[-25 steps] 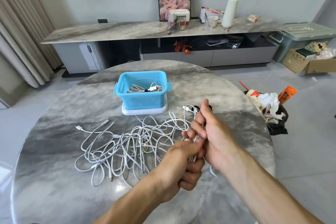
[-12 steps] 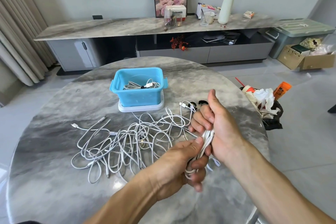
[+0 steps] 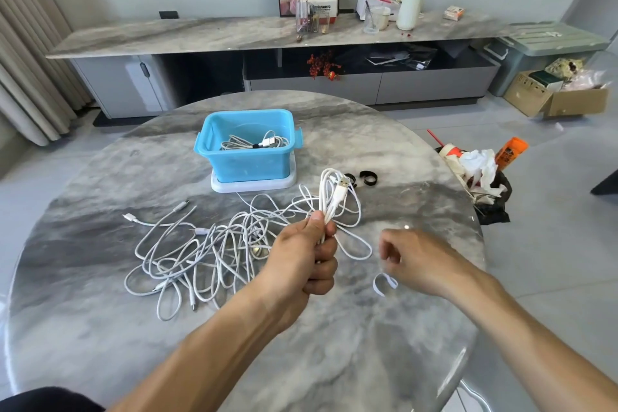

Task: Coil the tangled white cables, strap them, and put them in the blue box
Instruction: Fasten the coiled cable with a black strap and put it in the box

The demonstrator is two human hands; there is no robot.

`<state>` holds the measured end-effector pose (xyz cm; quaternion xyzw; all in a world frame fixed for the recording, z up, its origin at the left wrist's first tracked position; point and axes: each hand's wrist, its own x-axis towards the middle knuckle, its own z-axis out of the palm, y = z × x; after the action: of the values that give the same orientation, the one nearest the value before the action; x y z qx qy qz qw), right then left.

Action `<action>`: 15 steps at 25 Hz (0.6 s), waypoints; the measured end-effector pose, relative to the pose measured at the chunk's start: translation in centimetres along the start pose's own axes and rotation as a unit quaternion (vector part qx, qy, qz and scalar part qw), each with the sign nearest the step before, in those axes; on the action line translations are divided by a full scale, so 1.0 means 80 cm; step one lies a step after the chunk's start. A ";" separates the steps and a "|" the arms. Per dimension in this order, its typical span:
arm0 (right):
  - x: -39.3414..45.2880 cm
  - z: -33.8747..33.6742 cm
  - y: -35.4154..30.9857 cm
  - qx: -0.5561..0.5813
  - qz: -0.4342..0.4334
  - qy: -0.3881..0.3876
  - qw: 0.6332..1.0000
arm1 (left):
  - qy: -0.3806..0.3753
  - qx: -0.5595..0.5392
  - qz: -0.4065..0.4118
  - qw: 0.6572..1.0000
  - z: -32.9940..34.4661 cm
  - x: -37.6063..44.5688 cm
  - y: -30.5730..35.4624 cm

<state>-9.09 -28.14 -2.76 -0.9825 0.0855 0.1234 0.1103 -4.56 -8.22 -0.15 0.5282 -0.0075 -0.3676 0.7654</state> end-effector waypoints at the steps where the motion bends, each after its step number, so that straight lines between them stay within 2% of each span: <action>1: -0.002 0.010 0.005 0.001 -0.019 -0.025 1.000 | -0.001 0.001 0.000 1.000 0.001 -0.001 -0.001; 4: -0.009 0.036 0.015 0.013 -0.052 -0.083 0.995 | 0.004 0.006 0.000 1.000 -0.002 -0.004 -0.002; 7: -0.006 0.059 0.020 0.009 -0.061 -0.051 0.997 | 0.007 0.006 -0.002 1.000 -0.004 -0.004 -0.001; 10: 0.001 0.059 0.014 0.120 -0.039 -0.042 0.991 | 0.009 0.006 0.001 1.000 -0.003 -0.004 -0.001; 12: 0.003 0.052 0.006 0.204 -0.044 0.027 0.977 | 0.010 0.007 0.006 1.000 -0.004 -0.003 -0.001; 15: 0.002 0.036 -0.010 0.302 -0.080 0.154 0.937 | 0.017 0.005 0.015 1.000 -0.005 -0.001 0.001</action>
<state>-9.39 -26.73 -5.35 -0.9133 0.0562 -0.0702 0.3973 -4.41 -7.82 -0.27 0.5383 -0.0041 -0.3472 0.7679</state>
